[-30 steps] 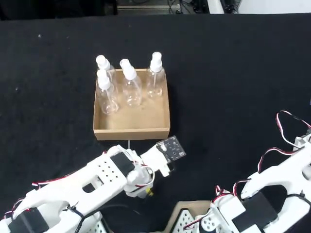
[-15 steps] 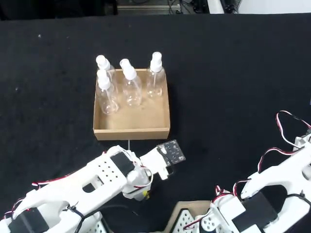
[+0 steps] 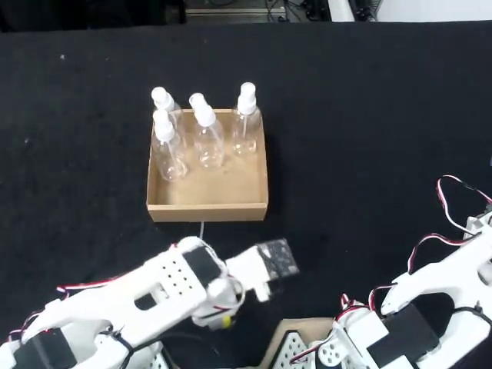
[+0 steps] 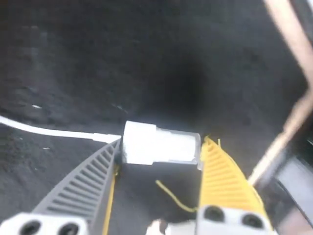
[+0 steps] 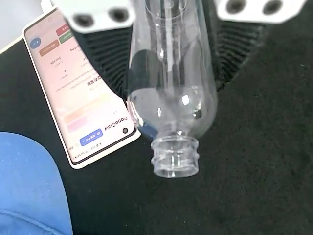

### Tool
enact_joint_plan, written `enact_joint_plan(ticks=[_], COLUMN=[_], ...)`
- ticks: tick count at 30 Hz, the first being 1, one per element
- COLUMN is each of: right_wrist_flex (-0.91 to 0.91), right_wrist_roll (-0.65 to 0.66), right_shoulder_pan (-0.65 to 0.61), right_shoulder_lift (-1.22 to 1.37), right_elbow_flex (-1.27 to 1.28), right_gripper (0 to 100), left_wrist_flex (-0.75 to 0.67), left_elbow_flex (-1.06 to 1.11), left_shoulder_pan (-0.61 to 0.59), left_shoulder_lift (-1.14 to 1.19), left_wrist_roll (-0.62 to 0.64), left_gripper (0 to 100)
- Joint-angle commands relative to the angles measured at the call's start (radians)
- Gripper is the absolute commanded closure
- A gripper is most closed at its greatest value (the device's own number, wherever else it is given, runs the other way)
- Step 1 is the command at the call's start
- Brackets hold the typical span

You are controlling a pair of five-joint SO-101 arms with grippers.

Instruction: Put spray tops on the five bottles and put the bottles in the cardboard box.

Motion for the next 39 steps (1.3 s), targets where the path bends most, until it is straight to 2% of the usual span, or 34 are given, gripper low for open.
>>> enact_joint_plan(ticks=[1, 8, 12, 16, 27, 32, 36, 39], right_wrist_flex=[-0.018, -0.018, -0.018, -0.018, -0.018, -0.018, -0.017, -0.017], right_wrist_roll=[0.002, 0.002, 0.002, 0.002, 0.0, 0.0, -0.002, -0.032], right_shoulder_pan=[0.017, 0.014, 0.012, 0.012, 0.012, 0.012, 0.005, -0.011], right_shoulder_lift=[-0.012, -0.013, -0.013, -0.013, -0.013, -0.013, -0.015, -0.038], right_elbow_flex=[-0.071, -0.071, -0.071, -0.071, -0.071, -0.071, -0.073, -0.07], right_gripper=[98.7, 98.7, 98.7, 98.7, 98.7, 98.7, 98.7, 98.7], left_wrist_flex=[0.147, 0.362, 0.493, 0.574, 0.614, 0.611, 0.606, 0.563], left_elbow_flex=[-0.16, -0.355, -0.496, -0.654, -1.179, -1.419, -1.6, -1.681], left_shoulder_pan=[0.067, 0.07, 0.07, 0.064, 0.065, 0.061, -0.084, -0.311], left_shoulder_lift=[-0.014, -0.014, -0.014, -0.014, -0.014, -0.014, -0.012, -0.008], left_wrist_roll=[-0.009, -0.017, -0.072, -0.077, -0.074, -0.005, 0.003, 0.006], left_gripper=[85, 84, 84, 84, 84, 84, 84, 84])
